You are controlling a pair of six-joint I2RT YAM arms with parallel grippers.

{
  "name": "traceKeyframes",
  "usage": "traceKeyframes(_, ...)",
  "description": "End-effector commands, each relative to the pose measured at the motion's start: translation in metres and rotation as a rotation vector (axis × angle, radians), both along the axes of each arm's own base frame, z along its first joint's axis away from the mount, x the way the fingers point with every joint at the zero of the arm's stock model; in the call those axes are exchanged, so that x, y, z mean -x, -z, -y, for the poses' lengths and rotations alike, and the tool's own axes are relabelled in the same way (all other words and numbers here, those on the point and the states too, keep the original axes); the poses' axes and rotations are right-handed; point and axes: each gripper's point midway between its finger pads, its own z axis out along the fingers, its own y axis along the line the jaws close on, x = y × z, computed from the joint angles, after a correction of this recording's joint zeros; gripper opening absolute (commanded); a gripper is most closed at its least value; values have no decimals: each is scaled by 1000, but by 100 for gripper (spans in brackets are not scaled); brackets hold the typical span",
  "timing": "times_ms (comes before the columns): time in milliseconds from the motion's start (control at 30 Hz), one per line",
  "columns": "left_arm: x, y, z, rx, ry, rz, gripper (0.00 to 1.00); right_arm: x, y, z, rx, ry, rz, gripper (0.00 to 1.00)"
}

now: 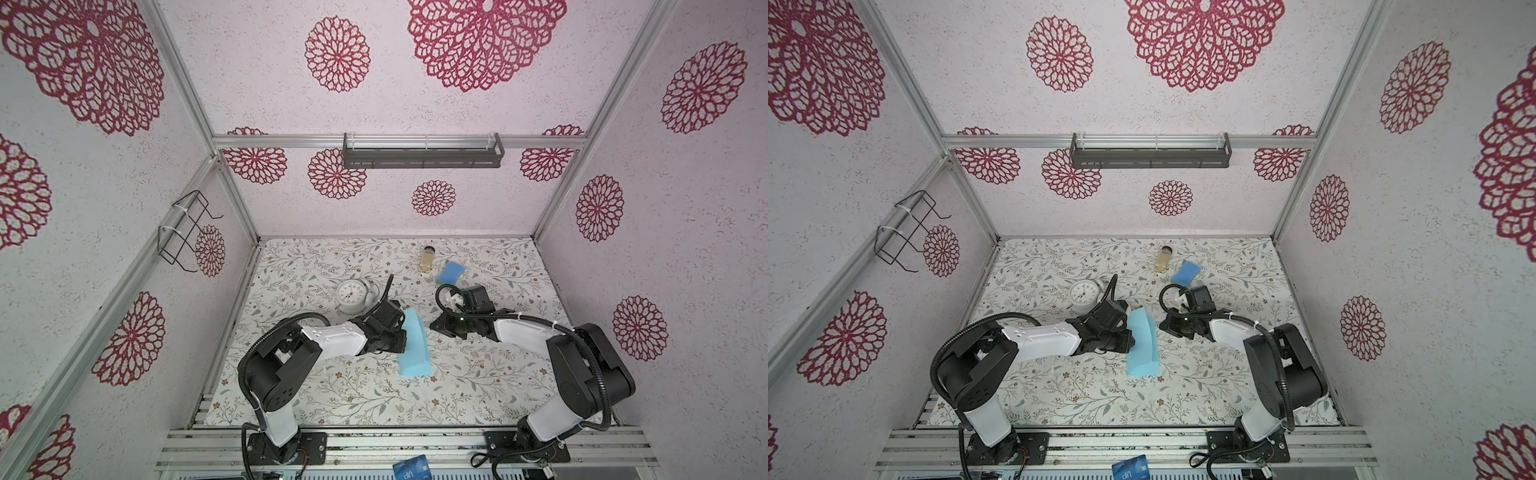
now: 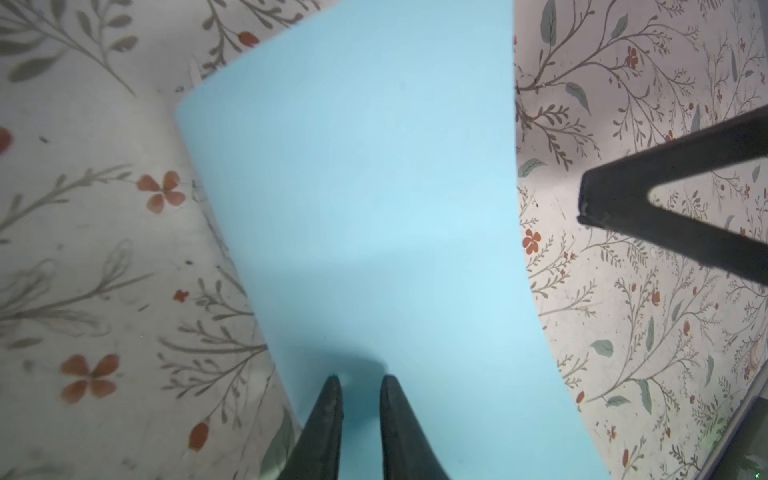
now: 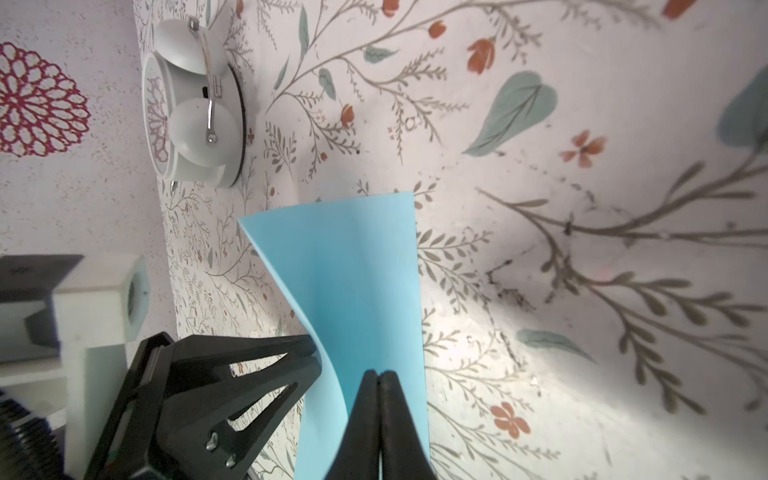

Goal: Fold a paper plane with a square sheet of paper (fold left side to right side)

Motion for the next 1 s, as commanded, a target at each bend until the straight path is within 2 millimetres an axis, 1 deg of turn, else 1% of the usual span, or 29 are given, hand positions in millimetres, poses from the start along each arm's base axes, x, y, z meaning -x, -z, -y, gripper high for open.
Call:
traceKeyframes(0,-5,1,3,10,-9,6,21,6,-8,-3,-30,-16,0,7)
traceKeyframes(133,-4,0,3,8,-11,9,21,9,2,-2,-19,-21,-23,7)
traceKeyframes(200,-4,-1,3,7,-11,10,22,10,3,-3,-29,-18,-25,9)
traceKeyframes(233,-4,-2,4,9,-11,11,22,11,3,-4,-37,-20,-25,12)
traceKeyframes(300,-4,-2,4,6,-12,12,23,10,1,-5,-48,-17,-24,25)
traceKeyframes(367,-4,-4,4,8,-11,15,23,9,-3,-6,-60,-13,-18,34)
traceKeyframes(433,-4,-7,5,9,-12,18,24,7,-9,-8,-77,-10,-11,41)
traceKeyframes(500,-4,-8,5,8,-9,22,24,5,-15,-10,-97,-3,-2,46)
traceKeyframes(600,-3,-9,5,8,-8,23,24,4,-22,-16,-138,2,-1,48)
traceKeyframes(700,-3,-10,6,6,-9,26,24,5,-22,-23,-155,-5,-9,50)
traceKeyframes(800,-3,-11,5,3,-14,28,24,8,-15,-31,-152,-21,-26,52)
traceKeyframes(967,-5,-22,4,9,-35,52,24,20,1,-44,-142,-48,-59,52)
